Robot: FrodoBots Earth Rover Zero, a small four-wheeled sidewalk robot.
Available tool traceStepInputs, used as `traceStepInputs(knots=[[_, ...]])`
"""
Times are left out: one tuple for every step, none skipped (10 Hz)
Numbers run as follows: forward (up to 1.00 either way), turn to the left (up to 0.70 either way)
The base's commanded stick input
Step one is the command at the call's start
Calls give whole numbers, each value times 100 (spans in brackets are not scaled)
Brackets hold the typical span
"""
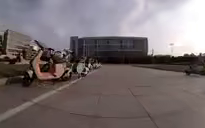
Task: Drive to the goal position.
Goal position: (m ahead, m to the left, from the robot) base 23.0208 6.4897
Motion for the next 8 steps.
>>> traceStepInputs(knots=[[70,0],[70,0],[70,0],[70,0],[70,0],[70,0],[70,0],[70,0]])
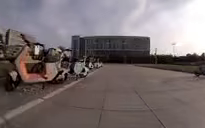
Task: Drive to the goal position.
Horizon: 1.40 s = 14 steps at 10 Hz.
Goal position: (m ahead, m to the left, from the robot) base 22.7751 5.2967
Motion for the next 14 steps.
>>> traceStepInputs(knots=[[70,0],[70,0],[70,0],[70,0],[70,0],[70,0],[70,0],[70,0],[70,0],[70,0],[70,0],[70,0],[70,0],[70,0]])
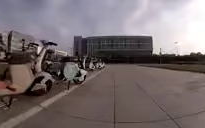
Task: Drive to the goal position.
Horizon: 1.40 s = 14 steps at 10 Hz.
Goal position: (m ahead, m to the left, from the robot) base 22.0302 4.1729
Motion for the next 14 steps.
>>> traceStepInputs(knots=[[70,0],[70,0],[70,0],[70,0],[70,0],[70,0],[70,0],[70,0],[70,0],[70,0],[70,0],[70,0],[70,0],[70,0]])
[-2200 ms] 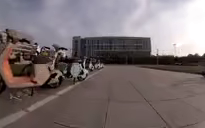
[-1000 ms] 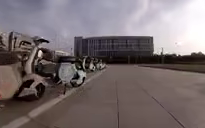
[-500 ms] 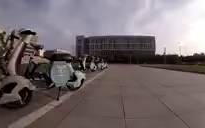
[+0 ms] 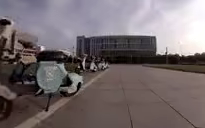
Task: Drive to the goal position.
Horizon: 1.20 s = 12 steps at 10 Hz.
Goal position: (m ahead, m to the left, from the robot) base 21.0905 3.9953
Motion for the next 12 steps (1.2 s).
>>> traceStepInputs(knots=[[70,0],[70,0],[70,0],[70,0],[70,0],[70,0],[70,0],[70,0],[70,0],[70,0],[70,0],[70,0]])
